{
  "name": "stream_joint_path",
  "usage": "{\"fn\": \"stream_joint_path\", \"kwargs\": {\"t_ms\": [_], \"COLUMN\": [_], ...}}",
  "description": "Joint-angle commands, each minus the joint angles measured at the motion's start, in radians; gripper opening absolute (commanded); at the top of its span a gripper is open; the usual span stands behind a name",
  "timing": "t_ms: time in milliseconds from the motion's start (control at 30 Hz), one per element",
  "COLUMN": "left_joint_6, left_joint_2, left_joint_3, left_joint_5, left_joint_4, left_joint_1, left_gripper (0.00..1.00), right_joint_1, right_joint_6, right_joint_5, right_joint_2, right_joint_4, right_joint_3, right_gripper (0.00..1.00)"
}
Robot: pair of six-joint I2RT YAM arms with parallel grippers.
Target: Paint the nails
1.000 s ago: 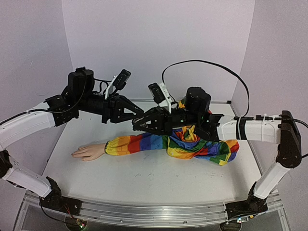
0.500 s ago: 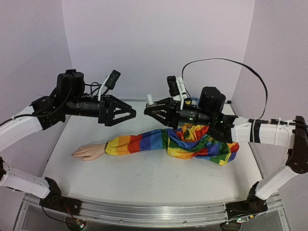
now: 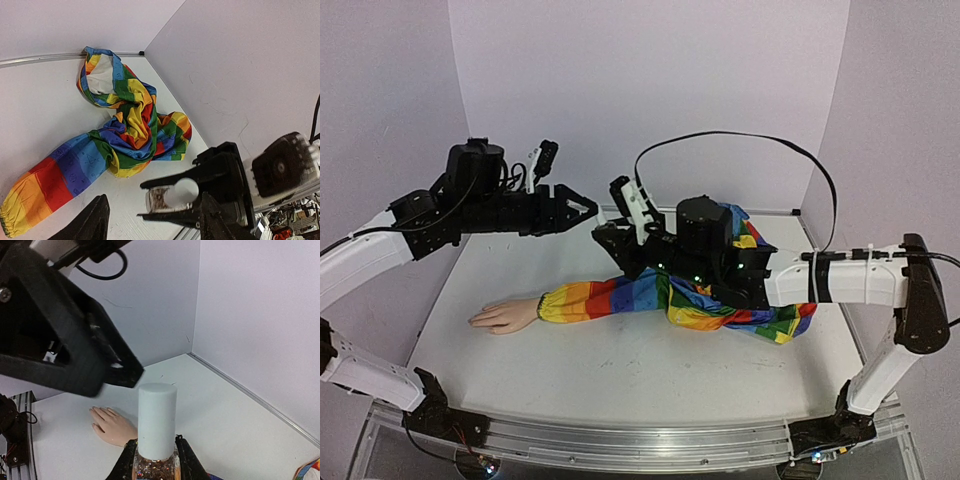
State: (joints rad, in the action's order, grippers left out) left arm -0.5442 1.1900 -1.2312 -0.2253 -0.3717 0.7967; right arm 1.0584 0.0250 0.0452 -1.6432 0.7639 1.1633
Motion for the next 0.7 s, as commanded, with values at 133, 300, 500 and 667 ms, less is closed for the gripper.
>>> {"fn": "stream_joint_path", "kwargs": {"t_ms": [133,300,500,667], "left_joint_6": [-0.027,-0.018,0.032,0.209], "left_joint_2": [0.075,0.102,0.14,0.177], "left_joint_3": [-0.07,-0.07,-0.073,-0.074], "left_joint_5": [-0.048,-0.05,-0.123,-0.385], "left_joint_4": [0.135,0.141,0.142,0.162], "left_joint_1": [-0.001,0.007,0.024,0.05], "left_gripper": [0.48,0.27,0.12,0.01], "right_joint_1": [0.044,0.048,0.045,0.02], "right_joint_6": [0.051,0.053,0.026,-0.016], "right_joint_5": [0.137,0.138,0.131,-0.023], "right_joint_2": [-0.044,-0.063,-0.056,-0.018], "right_joint_4": [0.027,0.023,0.023,0.024], "right_joint_3": [0.11,0.131,0.142,0.139], "right_gripper": [0.0,0.0,0.0,0.0]}}
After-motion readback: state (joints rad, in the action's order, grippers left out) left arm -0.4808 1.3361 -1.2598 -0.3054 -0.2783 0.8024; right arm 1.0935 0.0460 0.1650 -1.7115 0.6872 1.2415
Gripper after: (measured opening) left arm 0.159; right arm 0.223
